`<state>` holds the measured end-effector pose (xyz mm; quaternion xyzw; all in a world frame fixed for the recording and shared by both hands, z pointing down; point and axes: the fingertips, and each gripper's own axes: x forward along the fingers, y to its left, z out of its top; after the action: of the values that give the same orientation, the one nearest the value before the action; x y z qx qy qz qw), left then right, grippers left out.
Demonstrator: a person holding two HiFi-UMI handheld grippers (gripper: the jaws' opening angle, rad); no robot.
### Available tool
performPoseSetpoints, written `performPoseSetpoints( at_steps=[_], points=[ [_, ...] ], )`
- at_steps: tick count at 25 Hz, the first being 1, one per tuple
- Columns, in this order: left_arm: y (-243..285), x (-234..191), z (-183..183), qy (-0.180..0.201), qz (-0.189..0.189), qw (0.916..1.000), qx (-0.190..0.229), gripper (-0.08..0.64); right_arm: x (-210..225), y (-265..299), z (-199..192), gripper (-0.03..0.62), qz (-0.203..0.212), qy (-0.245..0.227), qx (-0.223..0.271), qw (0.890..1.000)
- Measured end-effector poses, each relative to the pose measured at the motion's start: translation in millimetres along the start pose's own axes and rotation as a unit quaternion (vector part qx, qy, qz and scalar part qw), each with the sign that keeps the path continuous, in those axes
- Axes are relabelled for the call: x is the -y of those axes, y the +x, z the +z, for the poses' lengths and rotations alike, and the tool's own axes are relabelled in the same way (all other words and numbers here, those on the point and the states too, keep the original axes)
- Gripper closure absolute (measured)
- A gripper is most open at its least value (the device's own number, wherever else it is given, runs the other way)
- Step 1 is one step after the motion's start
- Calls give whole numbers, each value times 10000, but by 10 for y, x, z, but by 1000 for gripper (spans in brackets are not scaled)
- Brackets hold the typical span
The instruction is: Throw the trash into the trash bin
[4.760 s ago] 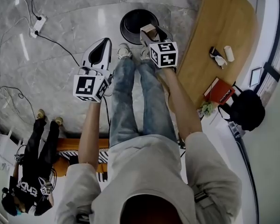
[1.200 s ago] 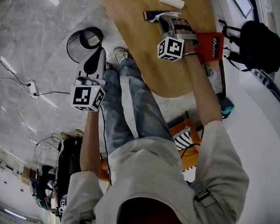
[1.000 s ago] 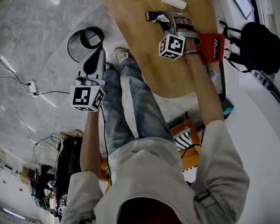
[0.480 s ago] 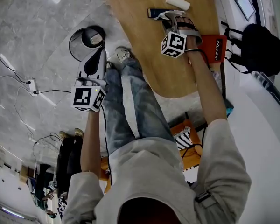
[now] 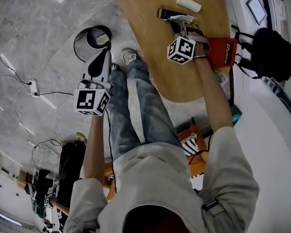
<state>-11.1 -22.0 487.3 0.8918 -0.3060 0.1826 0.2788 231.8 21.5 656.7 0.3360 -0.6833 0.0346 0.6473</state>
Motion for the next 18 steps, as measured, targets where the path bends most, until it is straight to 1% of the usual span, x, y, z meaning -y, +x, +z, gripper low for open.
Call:
performPoseSetpoints(
  at_steps=[3, 5, 7, 8, 9, 10, 13, 16, 18],
  points=[
    [-29, -4, 5, -25, 11, 10000, 42, 541, 44, -103, 90, 548, -81, 561, 173, 9982],
    [-50, -18, 14, -38, 25, 10000, 75, 541, 89, -173, 174, 548, -143, 1072, 321, 9936],
    [-81, -46, 19, -54, 54, 9999, 108, 541, 131, -244, 281, 548, -159, 1753, 513, 9830],
    [-100, -61, 22, -62, 73, 9999, 125, 541, 148, -281, 339, 548, -126, 2175, 626, 9740],
    [-122, -76, 25, -70, 94, 9998, 143, 541, 163, -319, 398, 548, -67, 2627, 744, 9620],
    [-146, -92, 29, -78, 116, 9998, 162, 541, 181, -359, 459, 549, 4, 3075, 867, 9476],
    [-229, -167, 39, -112, 203, 9995, 226, 541, 248, -482, 635, 549, 168, 4254, 1267, 8959],
    [-324, -266, 44, -182, 338, 9988, 304, 541, 293, -581, 789, 551, 250, 5133, 1657, 8417],
    [-394, -323, 47, -235, 424, 9982, 364, 541, 292, -660, 921, 551, 333, 5528, 1880, 8111]
  ],
)
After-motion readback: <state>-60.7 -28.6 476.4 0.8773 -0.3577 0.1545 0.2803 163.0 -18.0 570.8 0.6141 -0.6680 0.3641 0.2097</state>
